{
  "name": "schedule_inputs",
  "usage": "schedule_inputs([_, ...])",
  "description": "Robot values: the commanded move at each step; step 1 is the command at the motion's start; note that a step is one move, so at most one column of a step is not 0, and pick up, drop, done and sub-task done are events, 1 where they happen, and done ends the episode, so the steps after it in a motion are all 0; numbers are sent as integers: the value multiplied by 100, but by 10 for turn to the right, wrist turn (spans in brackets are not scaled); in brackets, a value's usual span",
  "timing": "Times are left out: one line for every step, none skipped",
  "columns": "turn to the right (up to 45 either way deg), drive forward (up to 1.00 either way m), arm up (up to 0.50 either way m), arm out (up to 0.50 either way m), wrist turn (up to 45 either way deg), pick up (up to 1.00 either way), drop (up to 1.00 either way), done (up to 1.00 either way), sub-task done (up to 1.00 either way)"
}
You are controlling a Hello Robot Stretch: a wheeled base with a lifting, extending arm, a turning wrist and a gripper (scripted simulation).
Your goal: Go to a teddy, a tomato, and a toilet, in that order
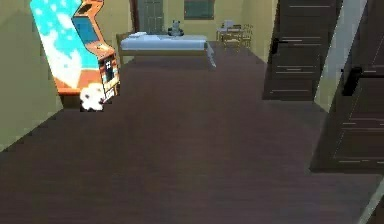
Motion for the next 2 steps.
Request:
schedule_inputs([0,100,0,0,0,0,0,0,0])
schedule_inputs([0,100,0,0,0,0,0,0,0])
